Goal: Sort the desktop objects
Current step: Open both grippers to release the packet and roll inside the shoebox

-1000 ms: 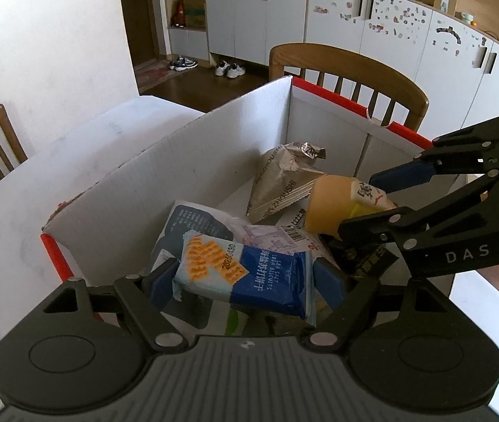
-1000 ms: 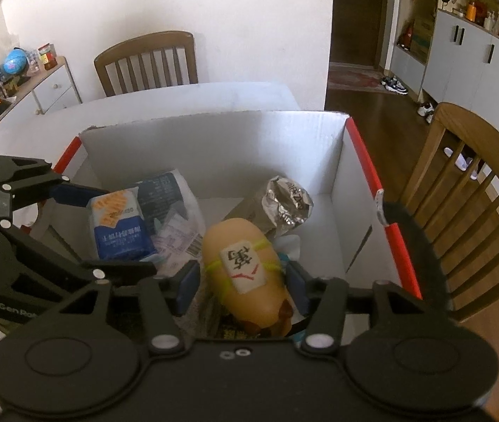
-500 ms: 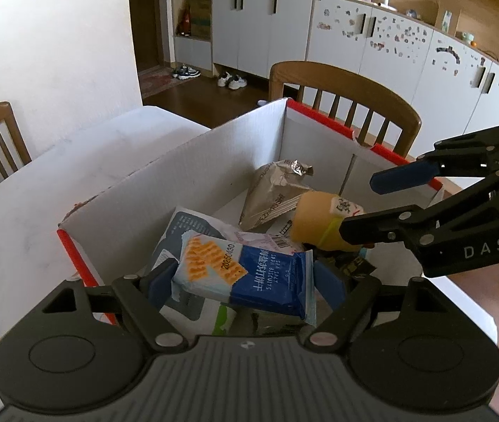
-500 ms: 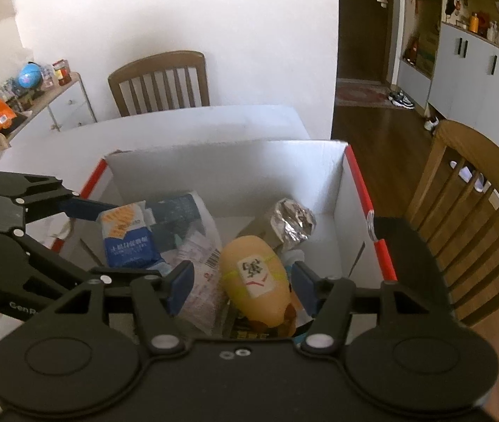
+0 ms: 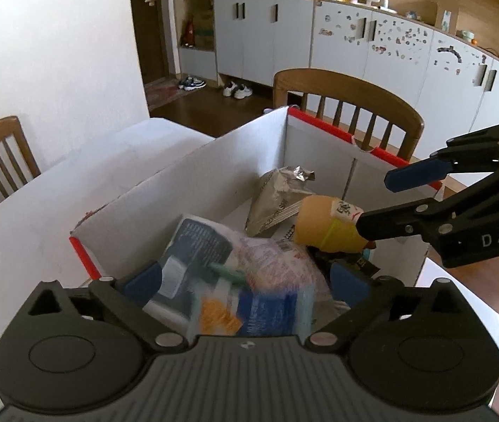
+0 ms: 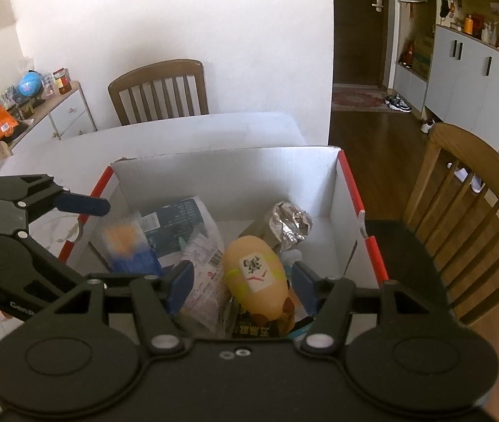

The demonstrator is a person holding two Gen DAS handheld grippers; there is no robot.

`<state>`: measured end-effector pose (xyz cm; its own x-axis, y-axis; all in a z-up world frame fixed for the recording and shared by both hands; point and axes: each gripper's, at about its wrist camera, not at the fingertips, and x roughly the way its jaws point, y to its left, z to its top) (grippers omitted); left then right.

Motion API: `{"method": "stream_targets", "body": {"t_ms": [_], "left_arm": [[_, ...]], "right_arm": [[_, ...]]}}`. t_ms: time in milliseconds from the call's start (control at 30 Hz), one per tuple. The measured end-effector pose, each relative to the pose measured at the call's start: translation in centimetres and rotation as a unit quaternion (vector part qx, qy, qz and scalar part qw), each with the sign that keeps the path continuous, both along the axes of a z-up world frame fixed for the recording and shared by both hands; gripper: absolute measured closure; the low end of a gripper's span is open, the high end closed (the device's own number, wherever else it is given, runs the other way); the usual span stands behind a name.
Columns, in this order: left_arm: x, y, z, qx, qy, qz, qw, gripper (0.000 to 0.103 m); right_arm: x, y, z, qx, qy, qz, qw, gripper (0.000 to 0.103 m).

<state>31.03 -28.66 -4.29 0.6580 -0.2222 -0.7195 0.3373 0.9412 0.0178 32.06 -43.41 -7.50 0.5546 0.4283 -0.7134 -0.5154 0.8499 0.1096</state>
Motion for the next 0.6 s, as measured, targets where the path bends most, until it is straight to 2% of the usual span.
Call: {"method": "stream_targets", "body": {"t_ms": [600], "left_arm": [[-1.0, -0.2, 0.9, -0.001, -0.011, 0.014, 0.9998, 0.0]], "right_arm": [[-0.6, -0.3, 0.6, 0.006, -0.007, -0.001, 1.0, 0.041]]}}
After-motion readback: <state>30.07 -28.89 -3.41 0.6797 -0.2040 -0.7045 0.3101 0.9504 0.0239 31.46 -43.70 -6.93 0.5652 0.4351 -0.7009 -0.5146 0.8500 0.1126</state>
